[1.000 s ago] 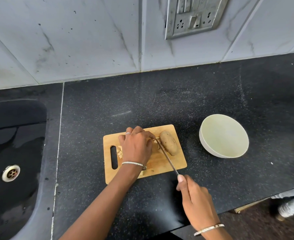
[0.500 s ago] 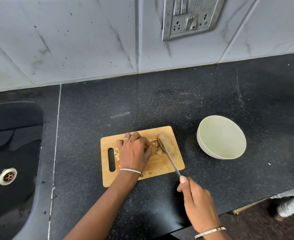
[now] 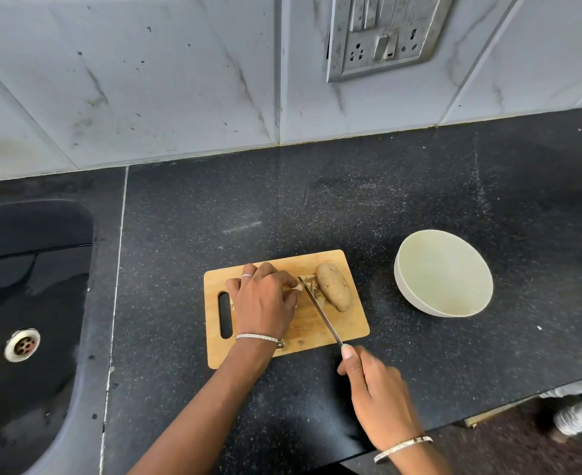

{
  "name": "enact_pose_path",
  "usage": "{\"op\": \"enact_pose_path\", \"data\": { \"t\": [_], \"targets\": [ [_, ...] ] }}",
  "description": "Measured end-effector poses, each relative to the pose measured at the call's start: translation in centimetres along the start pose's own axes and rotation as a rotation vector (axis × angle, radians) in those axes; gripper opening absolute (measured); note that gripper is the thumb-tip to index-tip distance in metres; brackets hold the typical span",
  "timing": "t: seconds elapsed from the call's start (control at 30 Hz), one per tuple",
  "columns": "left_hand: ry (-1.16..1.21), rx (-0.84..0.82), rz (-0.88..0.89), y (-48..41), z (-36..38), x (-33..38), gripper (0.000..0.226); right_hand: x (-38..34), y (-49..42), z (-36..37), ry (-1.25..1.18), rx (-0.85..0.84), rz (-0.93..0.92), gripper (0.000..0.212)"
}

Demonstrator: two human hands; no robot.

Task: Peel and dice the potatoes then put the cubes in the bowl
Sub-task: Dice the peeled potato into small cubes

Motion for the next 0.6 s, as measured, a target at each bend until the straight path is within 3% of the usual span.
{"op": "enact_pose_path", "data": {
  "t": [0.4, 0.6],
  "targets": [
    [0.016, 0.031, -0.018, -0.4, 0.7, -0.3, 0.011, -0.9, -0.3, 1.1, 0.019, -0.037, 0.025, 0.054],
    [0.000, 0.043, -0.009, -0.5, 0.5, -0.5, 0.009, -1.1, -0.9, 2.4, 0.169, -0.044, 0.020, 0.052]
  ]
}}
Point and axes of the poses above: each hand's wrist, its own y-axis away from the middle knuckle, its own z-axis out of the palm, x = y × z, the point moved 3 cm from there along -y, towards the middle knuckle, and after that the axes turned 8 degrees about -y, right-handed, at the moved point
